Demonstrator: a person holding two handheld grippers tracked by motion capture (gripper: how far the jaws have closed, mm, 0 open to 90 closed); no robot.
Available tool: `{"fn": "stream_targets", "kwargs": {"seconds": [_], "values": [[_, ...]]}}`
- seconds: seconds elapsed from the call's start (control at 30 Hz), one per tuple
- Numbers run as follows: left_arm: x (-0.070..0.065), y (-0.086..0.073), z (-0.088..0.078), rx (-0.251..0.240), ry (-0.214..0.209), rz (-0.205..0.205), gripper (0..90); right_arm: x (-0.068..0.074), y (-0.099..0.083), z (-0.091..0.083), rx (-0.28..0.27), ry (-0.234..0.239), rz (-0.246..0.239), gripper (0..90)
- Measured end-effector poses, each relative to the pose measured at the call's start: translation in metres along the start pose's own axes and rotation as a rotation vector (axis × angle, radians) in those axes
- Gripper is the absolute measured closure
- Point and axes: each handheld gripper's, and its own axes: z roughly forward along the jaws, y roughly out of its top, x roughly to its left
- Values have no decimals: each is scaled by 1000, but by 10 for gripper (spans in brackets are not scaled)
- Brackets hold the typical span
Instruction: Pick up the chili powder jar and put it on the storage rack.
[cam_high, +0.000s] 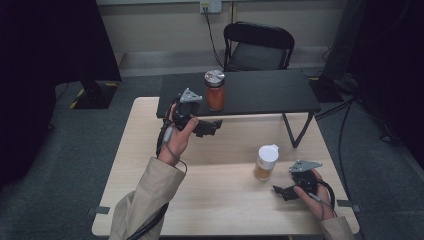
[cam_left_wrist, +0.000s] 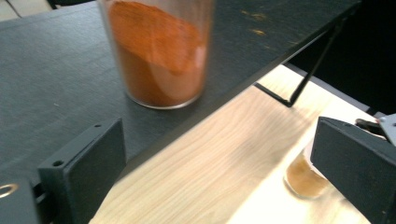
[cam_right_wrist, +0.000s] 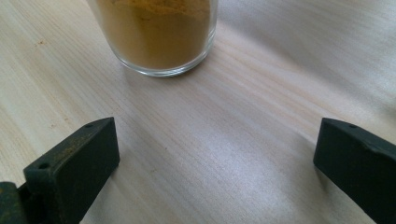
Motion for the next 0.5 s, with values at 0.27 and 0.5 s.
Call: {"fn": "stream_targets", "kwargs": {"seconds": [0.27, 0.5], "values": [[-2, -16, 3, 5, -32, 5, 29, 0, 0, 0, 1, -1, 0, 0], [-1, -33, 8, 5, -46, -8, 27, 0, 0, 0, 2, 0, 0, 0]]}}
